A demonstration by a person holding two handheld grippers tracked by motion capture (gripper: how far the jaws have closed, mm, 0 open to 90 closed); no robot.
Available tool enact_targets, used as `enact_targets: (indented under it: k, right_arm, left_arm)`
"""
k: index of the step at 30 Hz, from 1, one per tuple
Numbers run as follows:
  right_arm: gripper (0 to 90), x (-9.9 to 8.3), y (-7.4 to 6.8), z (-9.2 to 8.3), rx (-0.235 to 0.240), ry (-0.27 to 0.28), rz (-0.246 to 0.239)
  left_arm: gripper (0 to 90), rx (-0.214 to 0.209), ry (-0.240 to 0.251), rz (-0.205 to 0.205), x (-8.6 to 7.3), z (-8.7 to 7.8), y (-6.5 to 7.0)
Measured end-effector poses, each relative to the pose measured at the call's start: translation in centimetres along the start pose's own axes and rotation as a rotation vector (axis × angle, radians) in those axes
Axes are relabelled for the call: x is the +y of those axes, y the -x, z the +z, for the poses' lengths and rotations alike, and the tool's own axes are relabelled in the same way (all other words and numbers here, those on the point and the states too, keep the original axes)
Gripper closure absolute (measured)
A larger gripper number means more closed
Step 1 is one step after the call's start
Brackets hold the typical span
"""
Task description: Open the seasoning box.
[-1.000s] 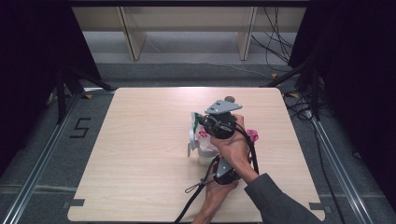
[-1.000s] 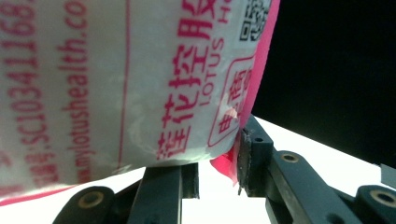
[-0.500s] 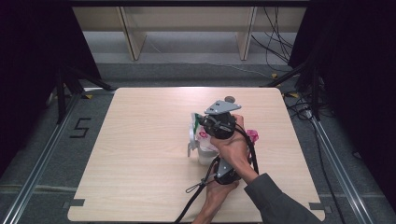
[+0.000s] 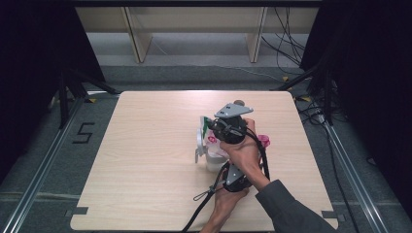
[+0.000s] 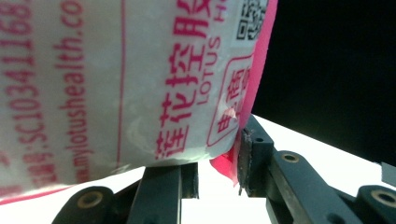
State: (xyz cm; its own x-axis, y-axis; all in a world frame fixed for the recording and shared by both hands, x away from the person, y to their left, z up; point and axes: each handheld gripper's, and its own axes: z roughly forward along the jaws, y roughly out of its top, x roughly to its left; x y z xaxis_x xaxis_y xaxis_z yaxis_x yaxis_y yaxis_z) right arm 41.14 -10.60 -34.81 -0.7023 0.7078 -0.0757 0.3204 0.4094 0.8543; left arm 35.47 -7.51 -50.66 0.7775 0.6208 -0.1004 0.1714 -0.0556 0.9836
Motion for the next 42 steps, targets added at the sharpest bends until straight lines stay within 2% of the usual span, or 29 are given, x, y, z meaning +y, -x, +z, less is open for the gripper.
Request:
enact_targets:
  k: [4, 6, 7, 8, 9, 12, 14, 15, 17, 19, 20, 21, 22, 23, 25, 26, 27, 28, 32, 33, 34, 36, 37, 39, 42]
  right_arm:
    - [89.4, 0.09, -0.01, -0.01, 0.003, 0.0, 0.002]
    - [89.4, 0.03, 0.0, 0.07, -0.008, 0.012, 0.02]
    - [89.4, 0.01, 0.03, 0.05, -0.001, 0.004, 0.009]
    - [89.4, -0.08, -0.13, 0.13, -0.012, 0.01, 0.018]
    - [89.4, -0.05, -0.21, 0.05, -0.001, -0.006, 0.02]
    - [89.4, 0.02, 0.04, 0.05, -0.003, 0.02, 0.016]
    - [89.4, -0.05, -0.09, 0.08, -0.005, 0.015, -0.003]
    - [89.4, -0.07, -0.24, -0.01, 0.0, -0.004, 0.014]
    - [89.4, -0.03, -0.11, -0.01, 0.0, 0.003, 0.025]
    - [89.4, 0.0, -0.08, -0.09, -0.002, 0.006, 0.021]
    - [89.4, -0.03, -0.06, 0.04, -0.006, 0.012, -0.007]
    - [89.4, -0.01, -0.13, -0.03, -0.002, -0.005, -0.009]
    - [89.4, 0.0, -0.15, -0.03, -0.004, -0.005, 0.001]
    - [89.4, 0.01, -0.09, 0.07, -0.009, 0.016, -0.003]
    - [89.4, 0.05, -0.19, 0.03, -0.011, 0.019, 0.003]
    - [89.4, 0.08, -0.2, 0.02, -0.01, 0.017, 0.002]
    - [89.4, 0.15, -0.12, -0.08, -0.003, 0.003, 0.005]
    - [89.4, 0.16, -0.04, -0.04, -0.003, 0.006, -0.001]
    - [89.5, 0.25, -0.15, 0.02, -0.008, 0.011, -0.006]
    - [89.4, 0.27, -0.12, 0.0, -0.004, 0.003, -0.008]
    - [89.5, 0.21, -0.19, 0.13, -0.013, 0.008, -0.009]
    - [89.5, 0.28, -0.27, 0.09, -0.011, -0.008, -0.027]
    - [89.5, 0.35, -0.23, -0.02, -0.009, -0.015, -0.028]
    - [89.5, 0.34, -0.08, -0.04, -0.012, 0.009, -0.007]
    - [89.5, 0.29, 0.06, -0.05, -0.005, -0.007, 0.003]
  left_arm:
    - [72.1, -0.001, 0.002, 0.0, 0.07, 0.02, -0.01]
    - [72.1, -0.002, -0.008, 0.001, 0.09, 0.03, -0.08]
    - [72.1, 0.0, -0.011, 0.0, 0.09, 0.05, -0.08]
    - [72.1, 0.002, -0.01, 0.002, 0.06, 0.06, -0.08]
    - [72.1, -0.002, -0.009, 0.001, 0.07, 0.01, -0.08]
    - [72.1, -0.001, -0.009, 0.007, 0.14, -0.03, -0.11]
    - [72.2, 0.005, 0.001, 0.002, 0.03, 0.11, -0.03]
    - [72.2, 0.006, -0.001, 0.003, 0.02, 0.13, -0.04]
    - [72.2, 0.004, 0.0, 0.006, 0.13, 0.1, -0.09]
    - [72.2, 0.004, 0.0, 0.004, 0.12, 0.13, -0.07]
    - [72.2, 0.006, 0.0, 0.003, 0.05, 0.16, -0.03]
    - [72.2, 0.004, -0.007, 0.002, 0.08, 0.12, -0.06]
    - [72.3, -0.034, -0.015, 0.022, 0.19, 0.22, -0.27]
    - [72.3, -0.037, -0.017, 0.016, 0.23, 0.24, -0.22]
    - [72.3, -0.054, -0.013, -0.037, 0.11, 0.36, 0.16]
    - [72.3, -0.051, -0.016, -0.037, 0.12, 0.42, 0.13]
    - [72.3, -0.041, 0.018, -0.073, 0.09, 0.59, 0.4]
    - [72.3, -0.041, 0.025, -0.086, 0.13, 0.61, 0.48]
    - [72.3, -0.039, 0.029, -0.087, 0.18, 0.63, 0.44]
    - [72.4, -0.047, 0.0, -0.044, 0.14, 0.56, 0.11]
    - [72.4, -0.038, 0.038, -0.091, 0.08, 0.7, 0.41]
    - [72.5, -0.034, 0.04, -0.088, 0.05, 0.71, 0.41]
    - [72.5, -0.042, -0.01, -0.031, 0.12, 0.46, 0.09]
    - [72.5, -0.042, -0.011, -0.032, 0.09, 0.43, 0.12]
    - [72.4, -0.039, 0.001, -0.038, -0.02, 0.54, 0.24]
